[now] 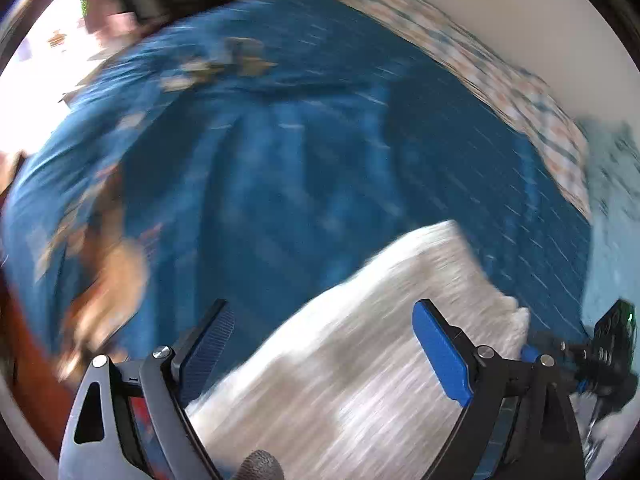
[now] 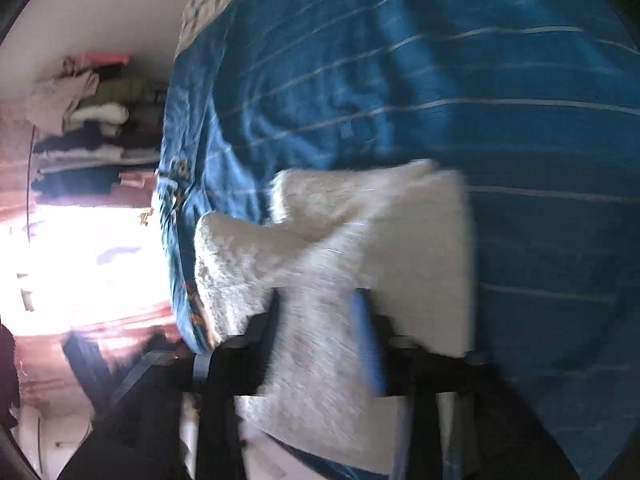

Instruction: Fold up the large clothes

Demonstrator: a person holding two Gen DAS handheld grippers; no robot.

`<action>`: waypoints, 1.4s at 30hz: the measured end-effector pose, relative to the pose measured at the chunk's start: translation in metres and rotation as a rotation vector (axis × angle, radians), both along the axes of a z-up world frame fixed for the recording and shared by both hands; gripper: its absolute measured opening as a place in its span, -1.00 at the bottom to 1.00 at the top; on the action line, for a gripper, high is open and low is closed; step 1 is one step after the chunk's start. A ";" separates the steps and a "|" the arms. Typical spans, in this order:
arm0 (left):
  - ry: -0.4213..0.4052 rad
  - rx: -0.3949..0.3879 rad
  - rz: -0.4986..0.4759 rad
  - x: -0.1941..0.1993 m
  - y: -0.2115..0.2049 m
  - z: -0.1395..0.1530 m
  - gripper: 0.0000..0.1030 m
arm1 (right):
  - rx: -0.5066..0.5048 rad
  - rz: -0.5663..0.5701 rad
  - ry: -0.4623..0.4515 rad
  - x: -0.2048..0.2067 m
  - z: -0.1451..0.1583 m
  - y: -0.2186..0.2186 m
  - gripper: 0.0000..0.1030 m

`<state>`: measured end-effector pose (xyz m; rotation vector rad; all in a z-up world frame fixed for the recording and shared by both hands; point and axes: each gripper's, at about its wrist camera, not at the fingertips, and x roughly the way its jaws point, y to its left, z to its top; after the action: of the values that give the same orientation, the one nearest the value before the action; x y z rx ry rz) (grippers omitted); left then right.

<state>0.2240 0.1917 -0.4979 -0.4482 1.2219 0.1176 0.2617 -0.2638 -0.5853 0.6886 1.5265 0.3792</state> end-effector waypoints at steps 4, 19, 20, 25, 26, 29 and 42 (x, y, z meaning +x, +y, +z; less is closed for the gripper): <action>0.027 -0.115 -0.170 0.062 -0.029 -0.032 0.77 | 0.016 -0.092 0.072 -0.018 -0.022 -0.039 0.37; 0.038 -0.153 -0.345 0.086 -0.073 -0.050 -0.86 | 0.071 -0.191 0.168 -0.033 -0.078 -0.042 0.37; 0.019 -0.156 -0.351 0.089 -0.072 -0.047 -0.88 | 0.061 -0.197 0.163 -0.034 -0.076 -0.040 0.37; -0.040 -0.259 -0.361 0.107 -0.061 -0.022 -0.89 | 0.009 -0.261 0.137 -0.040 -0.049 -0.035 0.37; -0.045 -0.256 -0.381 0.112 -0.061 -0.020 -0.89 | 0.004 -0.273 0.127 -0.041 -0.041 -0.035 0.37; -0.019 -0.268 -0.408 0.123 -0.061 -0.037 -0.89 | 0.002 -0.305 0.092 -0.042 -0.019 -0.027 0.37; 0.051 -0.302 -0.374 0.148 -0.047 -0.090 -0.88 | -0.277 -0.190 0.124 0.028 -0.056 0.060 -0.16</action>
<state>0.3722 0.1451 -0.5880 -0.4711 1.3599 -0.3817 0.2897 -0.2039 -0.6411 0.6400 1.5771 -0.0198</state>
